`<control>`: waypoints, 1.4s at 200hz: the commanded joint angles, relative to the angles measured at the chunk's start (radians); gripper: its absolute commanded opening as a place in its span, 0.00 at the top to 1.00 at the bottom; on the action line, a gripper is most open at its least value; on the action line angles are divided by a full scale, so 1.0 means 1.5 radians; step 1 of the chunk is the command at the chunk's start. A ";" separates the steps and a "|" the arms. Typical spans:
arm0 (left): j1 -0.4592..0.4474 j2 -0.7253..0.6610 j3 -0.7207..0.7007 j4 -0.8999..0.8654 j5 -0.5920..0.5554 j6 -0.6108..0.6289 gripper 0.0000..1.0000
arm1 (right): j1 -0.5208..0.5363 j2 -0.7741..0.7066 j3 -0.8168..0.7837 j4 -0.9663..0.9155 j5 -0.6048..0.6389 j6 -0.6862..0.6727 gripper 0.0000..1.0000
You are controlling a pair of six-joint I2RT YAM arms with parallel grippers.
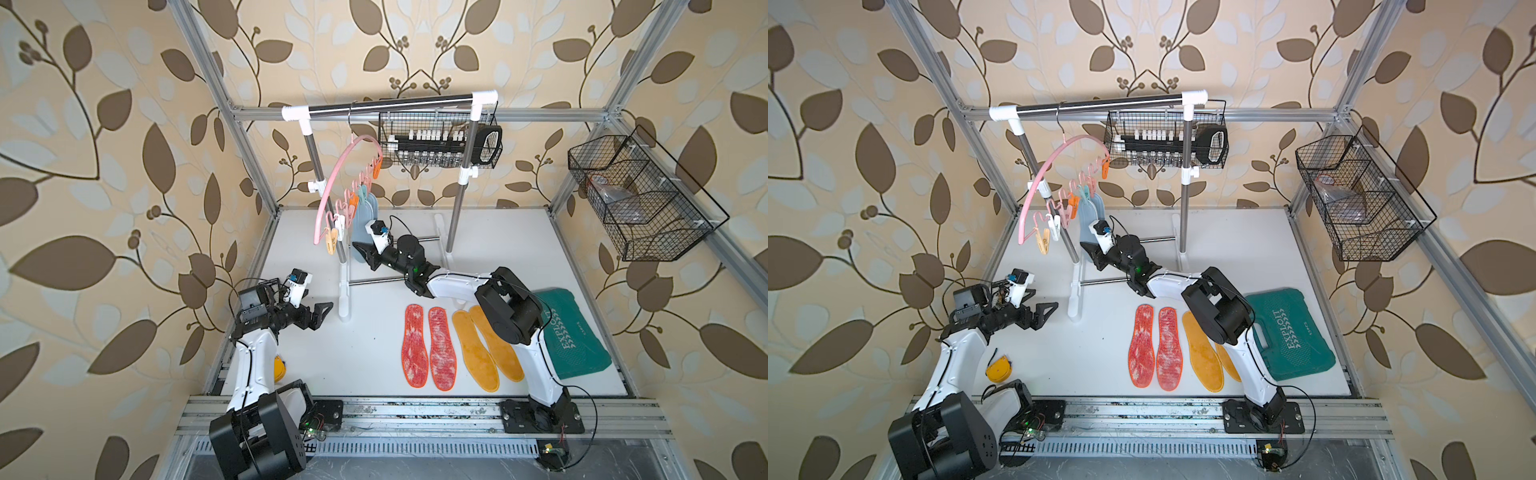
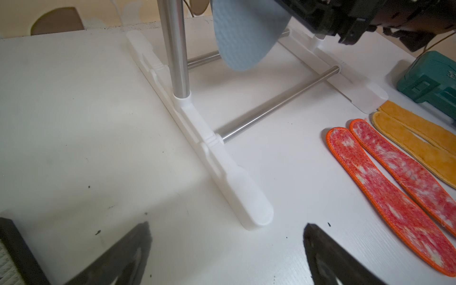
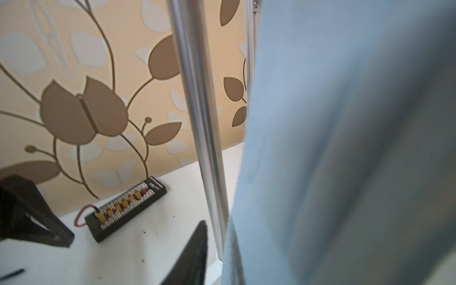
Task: Take the shoe insoles off the hanger
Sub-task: Remove the insole from the hanger.
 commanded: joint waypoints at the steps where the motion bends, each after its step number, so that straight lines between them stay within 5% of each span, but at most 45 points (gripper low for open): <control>1: 0.005 0.002 0.021 -0.013 0.025 0.016 0.01 | -0.003 -0.011 -0.016 0.035 0.028 0.012 0.84; 55: 0.005 0.006 0.025 -0.016 0.026 0.018 0.01 | -0.002 -0.105 -0.138 0.075 0.039 -0.006 0.97; 201: 0.005 0.026 0.042 -0.064 0.065 0.072 0.01 | 0.009 -0.400 -0.271 -0.237 0.087 0.030 0.94; 280: -0.014 0.070 0.173 -0.220 0.160 0.161 0.01 | 0.010 -0.517 -0.345 -0.310 0.102 0.058 0.93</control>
